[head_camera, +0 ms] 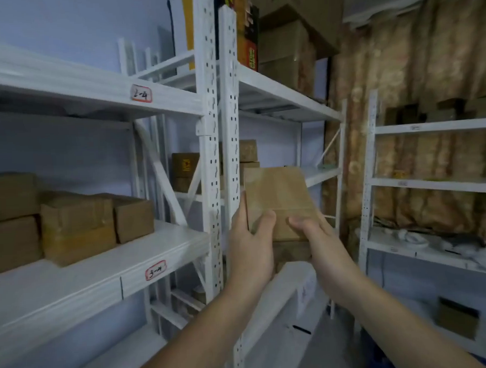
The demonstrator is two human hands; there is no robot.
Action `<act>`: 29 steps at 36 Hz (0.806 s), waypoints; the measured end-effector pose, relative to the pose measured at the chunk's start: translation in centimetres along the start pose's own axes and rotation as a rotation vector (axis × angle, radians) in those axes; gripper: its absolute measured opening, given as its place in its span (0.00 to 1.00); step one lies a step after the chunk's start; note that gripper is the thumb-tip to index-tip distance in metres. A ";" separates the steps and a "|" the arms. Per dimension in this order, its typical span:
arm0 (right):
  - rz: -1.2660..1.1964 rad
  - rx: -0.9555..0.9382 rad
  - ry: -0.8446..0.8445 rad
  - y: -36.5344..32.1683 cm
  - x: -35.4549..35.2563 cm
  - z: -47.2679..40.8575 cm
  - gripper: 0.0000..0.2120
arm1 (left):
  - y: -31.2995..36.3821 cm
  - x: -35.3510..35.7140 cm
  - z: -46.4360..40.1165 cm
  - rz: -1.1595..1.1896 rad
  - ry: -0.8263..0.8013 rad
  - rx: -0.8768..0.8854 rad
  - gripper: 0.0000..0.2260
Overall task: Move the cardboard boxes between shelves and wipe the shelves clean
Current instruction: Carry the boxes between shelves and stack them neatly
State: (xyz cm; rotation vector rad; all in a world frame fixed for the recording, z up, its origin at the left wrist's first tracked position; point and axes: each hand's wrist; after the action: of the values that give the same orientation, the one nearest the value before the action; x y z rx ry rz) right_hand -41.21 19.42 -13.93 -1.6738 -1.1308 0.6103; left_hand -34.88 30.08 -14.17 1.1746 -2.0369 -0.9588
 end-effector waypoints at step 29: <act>-0.004 0.119 0.066 8.1 -17.1 -21.4 0.17 | -14.9 16.8 -16.5 -0.068 -0.006 -0.062 0.31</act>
State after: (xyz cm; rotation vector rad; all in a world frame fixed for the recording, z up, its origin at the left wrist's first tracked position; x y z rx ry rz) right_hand -28.25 -6.01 -15.00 -1.5779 -1.0310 0.6042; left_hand -22.51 5.10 -14.70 1.2167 -1.9689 -1.0518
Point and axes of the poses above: each hand's wrist, its own z-axis away from the middle knuckle, its own x-axis out of the palm, y = z × x, and after that the axes turned 3 degrees about x, right-handed
